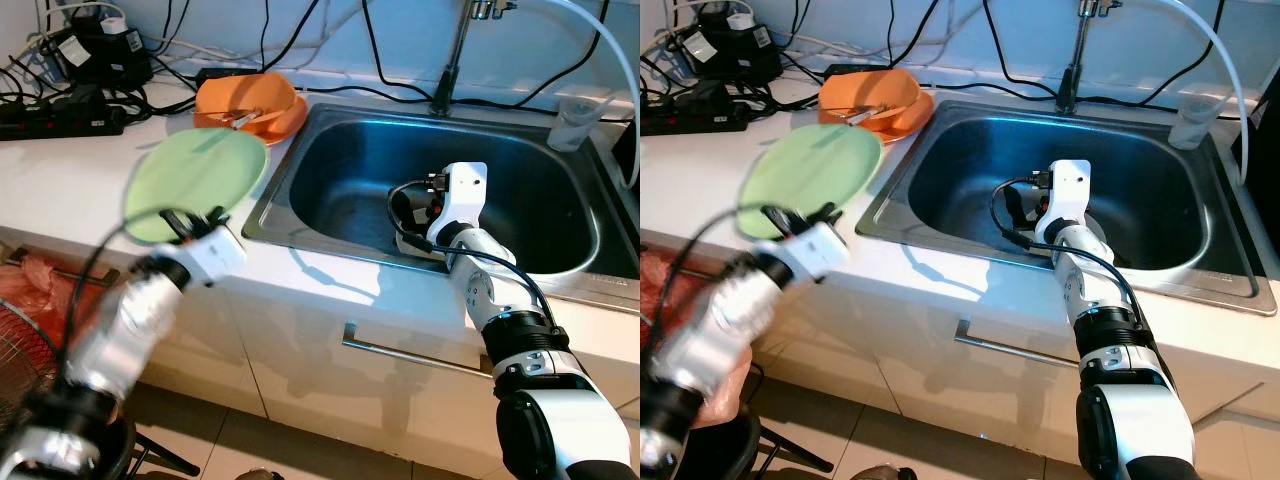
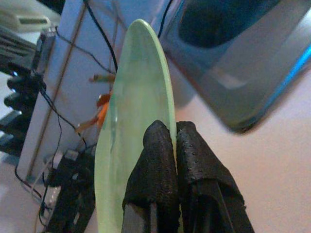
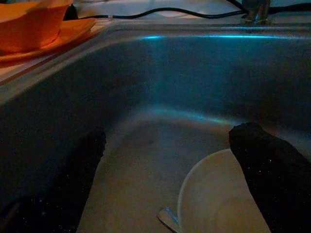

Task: Kitchen organization

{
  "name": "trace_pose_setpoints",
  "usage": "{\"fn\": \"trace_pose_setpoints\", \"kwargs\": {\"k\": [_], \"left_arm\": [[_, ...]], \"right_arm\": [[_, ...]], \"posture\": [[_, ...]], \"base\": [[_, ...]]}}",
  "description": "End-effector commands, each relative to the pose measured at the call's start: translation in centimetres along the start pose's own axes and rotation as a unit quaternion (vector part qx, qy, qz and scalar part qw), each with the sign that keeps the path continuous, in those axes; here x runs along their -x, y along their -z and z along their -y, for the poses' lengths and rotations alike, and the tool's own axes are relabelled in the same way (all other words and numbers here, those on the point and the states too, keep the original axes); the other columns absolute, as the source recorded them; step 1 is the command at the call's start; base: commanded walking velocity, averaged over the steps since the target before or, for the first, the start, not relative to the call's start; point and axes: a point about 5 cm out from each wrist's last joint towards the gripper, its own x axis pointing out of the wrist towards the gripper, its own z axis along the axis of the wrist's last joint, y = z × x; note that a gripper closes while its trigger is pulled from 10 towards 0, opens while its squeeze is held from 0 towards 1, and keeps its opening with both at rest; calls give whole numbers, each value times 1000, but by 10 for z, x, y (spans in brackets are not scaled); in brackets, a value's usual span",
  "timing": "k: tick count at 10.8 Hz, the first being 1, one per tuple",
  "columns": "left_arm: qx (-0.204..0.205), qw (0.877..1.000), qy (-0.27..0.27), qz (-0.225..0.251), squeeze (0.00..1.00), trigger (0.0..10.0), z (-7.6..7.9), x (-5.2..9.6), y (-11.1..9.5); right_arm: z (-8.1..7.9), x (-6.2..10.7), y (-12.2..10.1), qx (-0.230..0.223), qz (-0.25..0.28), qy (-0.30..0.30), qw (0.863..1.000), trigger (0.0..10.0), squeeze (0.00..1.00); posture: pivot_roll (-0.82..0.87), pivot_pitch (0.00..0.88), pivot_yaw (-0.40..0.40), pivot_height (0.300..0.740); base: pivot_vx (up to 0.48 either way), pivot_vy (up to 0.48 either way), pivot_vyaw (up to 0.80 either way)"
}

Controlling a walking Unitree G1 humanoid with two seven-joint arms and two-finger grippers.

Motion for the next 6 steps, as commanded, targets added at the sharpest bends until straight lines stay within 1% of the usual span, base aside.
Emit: {"fn": "trace_pose_setpoints", "kwargs": {"k": [1, 2, 3, 5, 6], "left_arm": [[-13, 998, -39, 42, 0, 0, 1, 2, -14], [-19, 996, -59, 59, 0, 0, 4, 3, -20], [-28, 994, -79, 77, 0, 0, 8, 5, -26], [-39, 986, -116, 114, 0, 0, 10, 5, -39], [-45, 983, -129, 125, 0, 0, 12, 2, -44]], "right_arm": [[-1, -3, -10, -6, 11, -4, 1000, 10000, 976], [-1, -3, -12, -15, 14, -6, 1000, 10000, 796], [-1, -3, -17, -44, 22, -11, 999, 10000, 0], [-2, -4, -31, -123, 51, -31, 991, 10000, 0], [-7, -4, -44, -172, 85, -60, 980, 10000, 0]], "posture": [[21, 28, 15, 740], [18, 30, 12, 740], [13, 33, 6, 740], [5, 37, -2, 740], [0, 36, -7, 740]], "base": [[0, 0, 0], [0, 0, 0], [0, 0, 0], [0, 0, 0], [0, 0, 0]]}}
